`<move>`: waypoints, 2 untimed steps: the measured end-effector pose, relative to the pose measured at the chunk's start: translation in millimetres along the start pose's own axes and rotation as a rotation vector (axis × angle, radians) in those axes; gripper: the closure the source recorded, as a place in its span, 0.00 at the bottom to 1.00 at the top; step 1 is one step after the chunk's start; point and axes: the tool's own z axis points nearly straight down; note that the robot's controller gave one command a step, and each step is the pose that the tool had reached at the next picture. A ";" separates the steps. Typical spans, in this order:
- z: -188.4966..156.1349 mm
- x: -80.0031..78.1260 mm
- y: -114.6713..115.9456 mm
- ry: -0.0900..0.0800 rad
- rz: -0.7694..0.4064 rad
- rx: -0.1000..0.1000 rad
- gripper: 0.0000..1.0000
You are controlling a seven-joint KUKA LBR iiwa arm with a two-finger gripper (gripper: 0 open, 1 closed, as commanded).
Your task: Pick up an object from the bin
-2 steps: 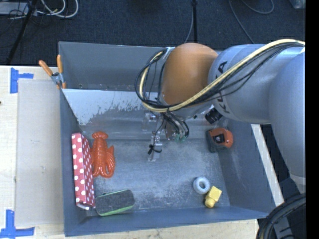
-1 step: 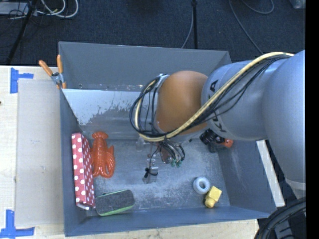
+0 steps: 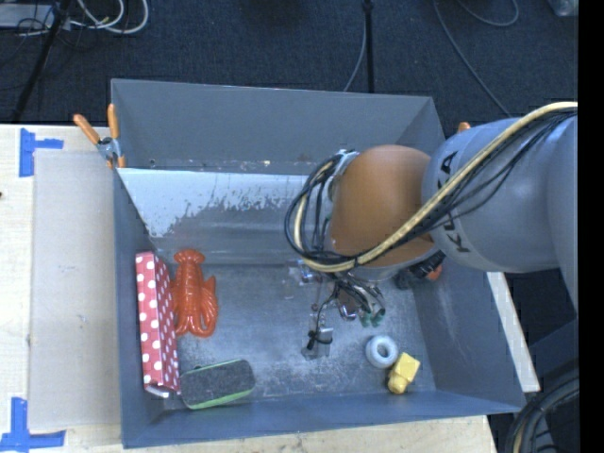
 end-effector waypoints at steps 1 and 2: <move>23.0 4.7 11.3 -0.007 0.049 0.008 0.00; 46.3 28.7 46.8 -0.001 -0.064 -0.001 0.00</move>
Offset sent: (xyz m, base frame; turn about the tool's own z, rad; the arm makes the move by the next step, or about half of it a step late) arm -0.0615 0.0384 -0.0662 -0.2331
